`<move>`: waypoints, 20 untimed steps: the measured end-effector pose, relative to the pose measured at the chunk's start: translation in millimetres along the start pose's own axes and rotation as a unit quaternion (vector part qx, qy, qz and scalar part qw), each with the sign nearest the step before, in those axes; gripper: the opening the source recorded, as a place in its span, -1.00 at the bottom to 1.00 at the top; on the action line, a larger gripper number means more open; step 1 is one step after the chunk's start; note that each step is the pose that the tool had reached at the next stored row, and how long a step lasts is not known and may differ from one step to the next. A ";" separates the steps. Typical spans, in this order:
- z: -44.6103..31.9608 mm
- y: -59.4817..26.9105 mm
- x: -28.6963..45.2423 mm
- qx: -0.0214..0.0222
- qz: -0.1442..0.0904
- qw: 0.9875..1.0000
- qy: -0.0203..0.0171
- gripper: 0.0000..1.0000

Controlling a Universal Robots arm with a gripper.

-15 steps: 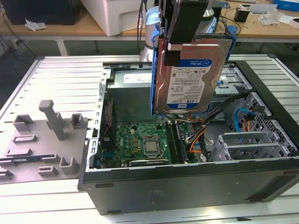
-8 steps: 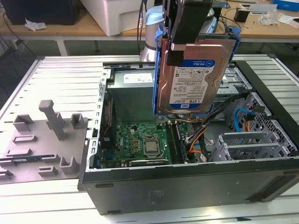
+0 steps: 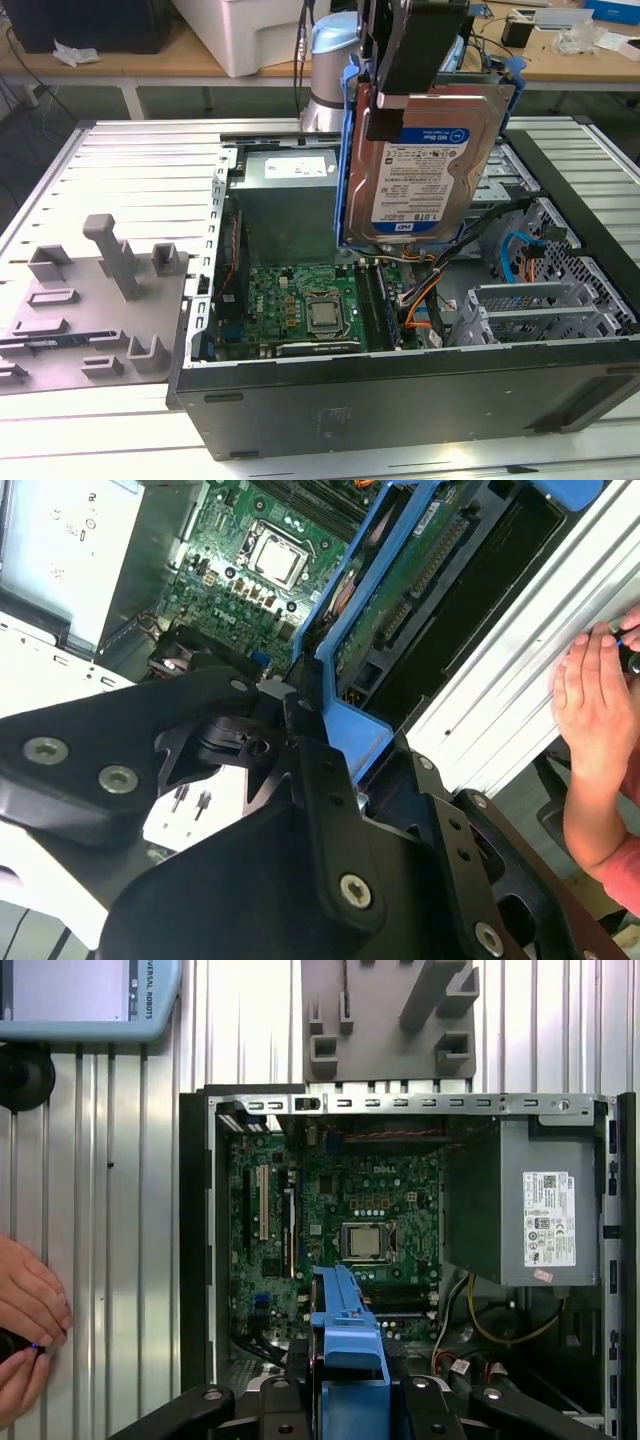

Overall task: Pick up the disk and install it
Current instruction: 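Insert the disk into the insertion slot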

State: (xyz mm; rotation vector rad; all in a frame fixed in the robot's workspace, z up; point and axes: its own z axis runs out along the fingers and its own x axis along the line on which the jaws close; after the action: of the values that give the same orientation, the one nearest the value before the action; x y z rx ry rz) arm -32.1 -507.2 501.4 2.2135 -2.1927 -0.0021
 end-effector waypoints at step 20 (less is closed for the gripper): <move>-0.6 -42.9 16.0 0.006 -0.007 1.000 -0.002 -0.26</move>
State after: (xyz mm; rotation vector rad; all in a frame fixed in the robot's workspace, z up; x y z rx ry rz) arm 10.9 -522.8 501.4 2.2358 -2.1859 0.0056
